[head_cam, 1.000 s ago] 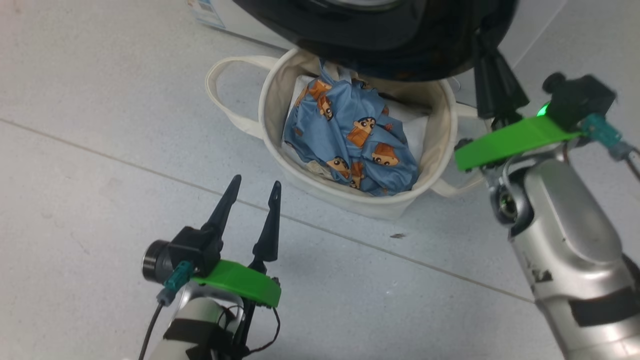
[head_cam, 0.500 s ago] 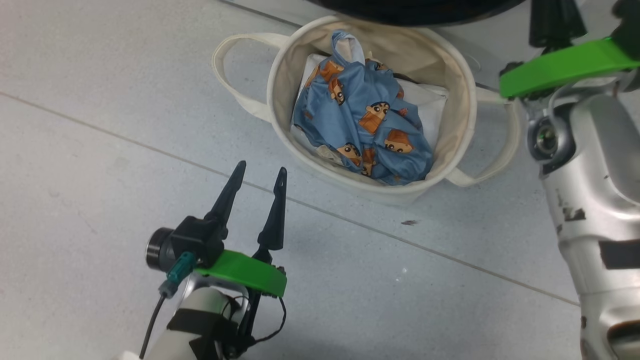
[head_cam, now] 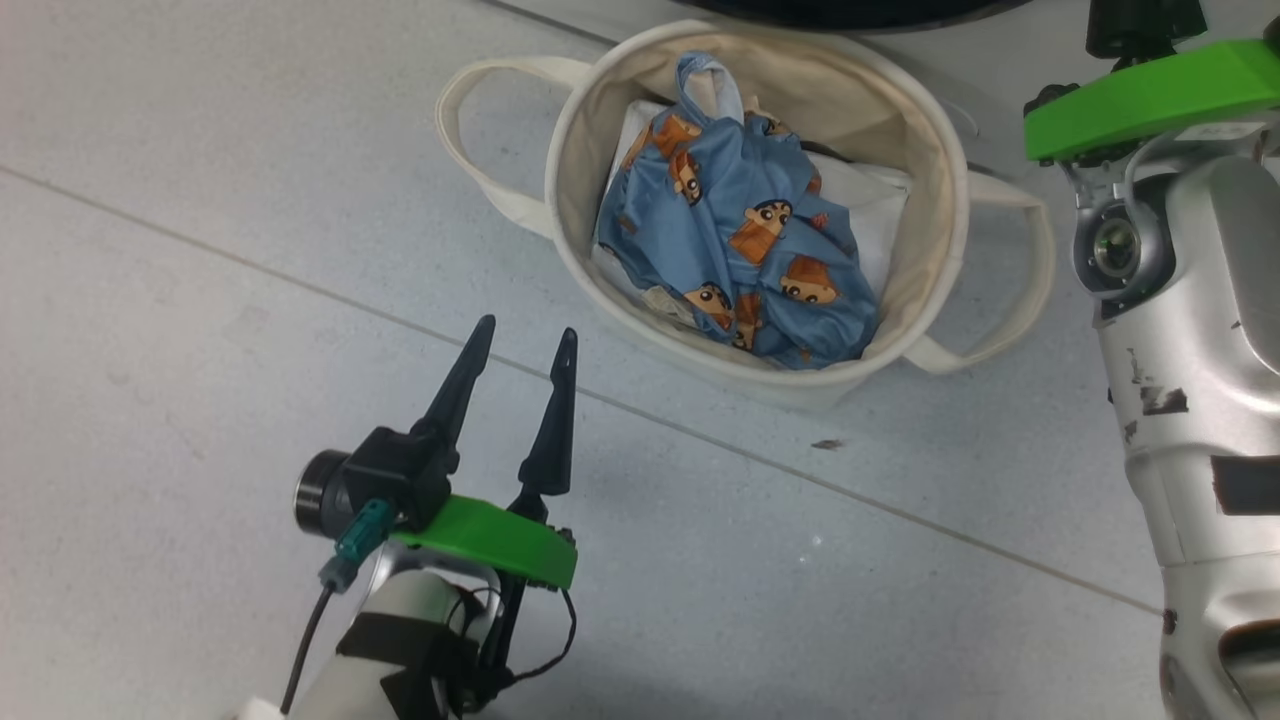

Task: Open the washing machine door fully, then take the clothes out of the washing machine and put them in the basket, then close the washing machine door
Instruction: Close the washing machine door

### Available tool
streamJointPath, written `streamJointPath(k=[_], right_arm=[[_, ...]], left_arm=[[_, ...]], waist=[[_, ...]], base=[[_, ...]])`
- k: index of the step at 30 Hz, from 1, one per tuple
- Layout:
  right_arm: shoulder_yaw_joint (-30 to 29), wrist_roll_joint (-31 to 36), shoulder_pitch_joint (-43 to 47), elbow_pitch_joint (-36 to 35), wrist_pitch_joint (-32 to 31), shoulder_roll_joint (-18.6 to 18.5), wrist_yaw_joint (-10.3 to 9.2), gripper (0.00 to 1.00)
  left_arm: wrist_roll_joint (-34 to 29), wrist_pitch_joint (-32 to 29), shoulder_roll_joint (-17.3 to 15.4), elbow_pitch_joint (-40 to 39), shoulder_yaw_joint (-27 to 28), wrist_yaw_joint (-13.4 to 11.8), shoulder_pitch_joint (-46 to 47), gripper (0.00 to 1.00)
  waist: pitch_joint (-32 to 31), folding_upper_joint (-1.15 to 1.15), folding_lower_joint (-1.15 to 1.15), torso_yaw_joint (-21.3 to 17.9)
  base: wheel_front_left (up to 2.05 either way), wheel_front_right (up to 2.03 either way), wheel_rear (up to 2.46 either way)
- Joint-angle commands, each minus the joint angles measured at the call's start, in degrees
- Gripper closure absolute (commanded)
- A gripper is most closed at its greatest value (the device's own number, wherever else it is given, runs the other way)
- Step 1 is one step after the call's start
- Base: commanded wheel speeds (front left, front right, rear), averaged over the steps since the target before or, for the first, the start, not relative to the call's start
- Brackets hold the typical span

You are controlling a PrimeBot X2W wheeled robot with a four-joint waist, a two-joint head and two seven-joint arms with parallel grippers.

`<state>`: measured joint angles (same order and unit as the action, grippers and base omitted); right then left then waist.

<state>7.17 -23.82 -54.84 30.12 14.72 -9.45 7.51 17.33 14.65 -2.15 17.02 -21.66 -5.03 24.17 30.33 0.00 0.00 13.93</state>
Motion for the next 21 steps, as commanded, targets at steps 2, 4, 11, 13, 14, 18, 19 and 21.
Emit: streamJointPath(k=[2, 4, 11, 13, 14, 18, 19, 21], right_arm=[[-0.5, -0.3, -0.3, -2.2, 0.3, 0.9, -0.02, 1.00], [0.0, -0.3, 1.1, -2.4, 0.3, 1.1, -0.02, 1.00], [4.0, -1.3, 9.7, -5.6, 0.3, 1.8, -0.02, 1.00], [5.5, -1.3, 13.1, -7.5, 0.3, 1.8, -0.02, 1.00], [6.1, -1.4, 14.9, -8.7, 0.3, 1.8, -0.02, 1.00], [8.7, -1.2, 22.4, -13.8, 0.3, 1.7, -0.02, 1.00], [9.2, -0.9, 24.1, -15.3, 0.3, 1.7, -0.02, 1.00], [9.7, -0.2, 27.4, -18.3, 0.3, 1.7, -0.02, 1.00]], left_arm=[[-0.1, 0.3, -0.7, -1.2, 1.6, -0.1, -0.1, 0.00], [-0.3, 0.3, -0.7, -0.9, 1.7, 0.1, -0.4, 0.00], [-0.4, 0.3, -0.7, 0.7, 2.8, 0.7, -2.4, 0.00], [-0.5, 0.3, -0.7, 1.2, 3.2, 0.8, -3.3, 0.00], [-0.5, 0.3, -0.7, 1.3, 3.4, 0.9, -3.7, 0.00], [-0.5, 0.3, -0.7, 0.6, 5.0, 1.1, -5.7, 0.00], [-0.8, 0.3, -0.7, 0.1, 5.6, 1.2, -6.2, 0.00], [-1.6, 0.3, -0.7, -0.8, 6.6, 1.3, -7.1, 0.00]], waist=[[-1.2, 0.00, 0.00, -0.2], [-2.5, 0.00, 0.00, -0.5], [-8.7, 0.00, 0.00, -1.5], [-10.9, 0.00, 0.00, -1.9], [-12.0, 0.00, 0.00, -2.0], [-16.0, 0.00, 0.00, -3.1], [-16.6, 0.00, 0.00, -3.5], [-17.9, 0.00, 0.00, -4.3]], base=[[0.00, 0.00, 0.00], [0.00, 0.00, 0.00], [0.00, 0.00, 0.00], [0.00, 0.00, 0.00], [0.00, 0.00, 0.00], [0.00, 0.00, 0.00], [0.00, 0.00, 0.00], [0.00, 0.00, 0.00]])
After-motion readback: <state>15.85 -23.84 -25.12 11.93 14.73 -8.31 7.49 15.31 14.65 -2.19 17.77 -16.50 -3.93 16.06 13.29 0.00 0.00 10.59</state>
